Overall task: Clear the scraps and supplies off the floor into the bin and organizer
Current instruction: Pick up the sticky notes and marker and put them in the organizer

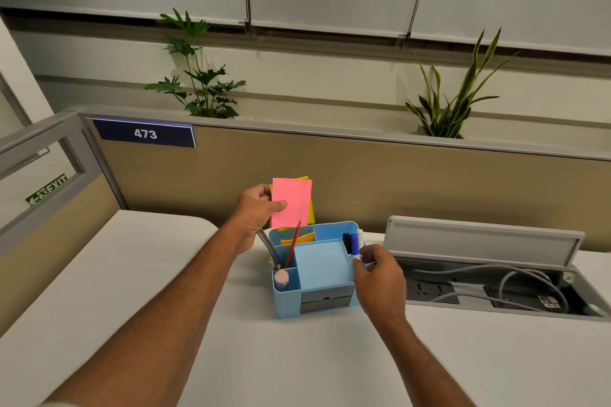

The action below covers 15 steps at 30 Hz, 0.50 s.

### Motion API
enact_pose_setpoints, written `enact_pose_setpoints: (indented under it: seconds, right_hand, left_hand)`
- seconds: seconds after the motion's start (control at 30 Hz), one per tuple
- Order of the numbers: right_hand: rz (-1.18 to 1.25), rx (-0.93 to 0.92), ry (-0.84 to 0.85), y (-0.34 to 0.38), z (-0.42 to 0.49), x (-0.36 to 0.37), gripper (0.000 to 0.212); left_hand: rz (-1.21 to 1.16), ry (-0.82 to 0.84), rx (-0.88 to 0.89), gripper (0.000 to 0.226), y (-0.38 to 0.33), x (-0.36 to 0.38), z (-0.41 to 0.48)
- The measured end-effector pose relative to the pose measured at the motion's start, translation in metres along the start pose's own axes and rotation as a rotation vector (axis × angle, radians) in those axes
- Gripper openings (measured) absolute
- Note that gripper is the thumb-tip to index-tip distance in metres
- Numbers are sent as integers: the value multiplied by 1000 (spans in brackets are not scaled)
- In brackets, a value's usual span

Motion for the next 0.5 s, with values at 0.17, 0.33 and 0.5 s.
enact_pose_setpoints:
  seconds: [0.17,0.33,0.5]
  right_hand:
    - [3,-6,-5,-2,0,2,22]
    - [-3,-15,-14,-4,1,4,21]
    - [-11,-12,-18,-4,1,6,22]
  left_hand:
    - [133,21,1,22,8,5,0]
    - [223,14,-9,25,7,9,4]
    - [290,6,-53,23,7,12,8]
Point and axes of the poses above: each hand's wrist, its own z-axis towards the middle knuckle, its own x-axis out of the palm, y = z × x, the point moved 2 cm from there along z, towards the middle knuckle, and after that the axes turned 4 degrees about -z, right-handed, at the moved point
